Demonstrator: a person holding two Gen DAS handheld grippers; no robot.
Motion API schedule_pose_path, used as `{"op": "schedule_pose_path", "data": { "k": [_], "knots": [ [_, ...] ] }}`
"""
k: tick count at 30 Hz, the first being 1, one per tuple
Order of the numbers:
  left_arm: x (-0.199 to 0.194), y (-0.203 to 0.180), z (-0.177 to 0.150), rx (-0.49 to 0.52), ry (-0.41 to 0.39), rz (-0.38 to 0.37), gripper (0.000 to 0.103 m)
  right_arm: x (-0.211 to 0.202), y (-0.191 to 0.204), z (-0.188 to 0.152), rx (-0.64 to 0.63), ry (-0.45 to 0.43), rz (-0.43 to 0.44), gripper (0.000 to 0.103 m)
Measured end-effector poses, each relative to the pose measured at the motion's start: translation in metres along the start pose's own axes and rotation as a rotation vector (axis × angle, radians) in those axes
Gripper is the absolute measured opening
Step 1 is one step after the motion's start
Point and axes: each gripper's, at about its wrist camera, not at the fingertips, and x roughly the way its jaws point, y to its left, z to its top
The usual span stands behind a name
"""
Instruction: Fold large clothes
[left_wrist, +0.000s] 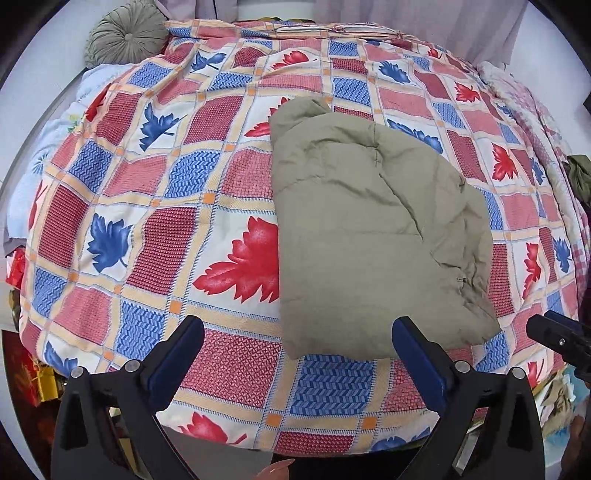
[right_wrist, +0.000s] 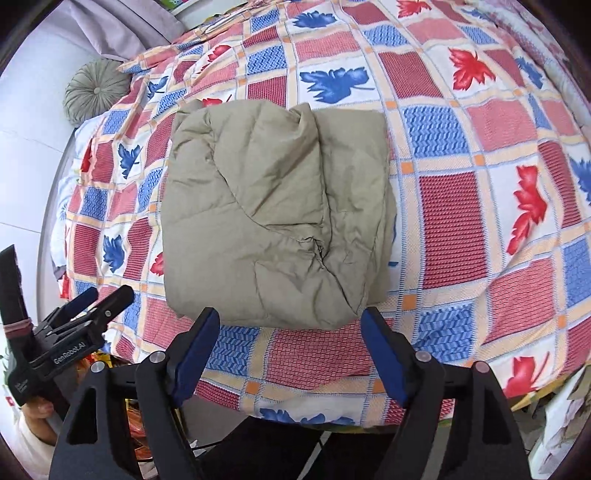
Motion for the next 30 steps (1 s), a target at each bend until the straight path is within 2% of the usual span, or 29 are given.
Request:
{"op": "schedule_pose_path", "data": {
  "k": [3,5,6,9,13,18,30],
  "knots": [
    [-0.019,-0.001,0.004,0.005,-0.027,0.005,0.102,-0.021,0.007,0.003,-0.020,-0.067,-0.040,0.084],
    [-0.030,-0.001,0.008,0.001,-0.040,0.018,0.102,-0.035,0.010,0.004,-0.012,-0.112,-0.033,0.101],
    [-0.034,-0.001,0.009,-0.002,-0.042,0.019,0.102,-0.041,0.011,0.006,-0.010,-0.136,-0.025,0.103],
    [-0.049,-0.003,0.012,0.001,-0.048,0.004,0.102,-0.057,0.018,0.011,-0.007,-0.164,-0.024,0.103],
    [-0.067,-0.003,0.013,-0.001,-0.081,0.012,0.102,-0.072,0.026,0.016,0.005,-0.152,-0.024,0.103],
    [-0.081,-0.001,0.012,-0.024,-0.096,0.037,0.102,-0.093,0.036,0.016,-0.018,-0.207,-0.073,0.103],
    [-0.100,0.005,0.015,-0.042,-0.125,0.056,0.102,-0.100,0.046,0.016,-0.031,-0.224,-0.106,0.103]
  ]
}}
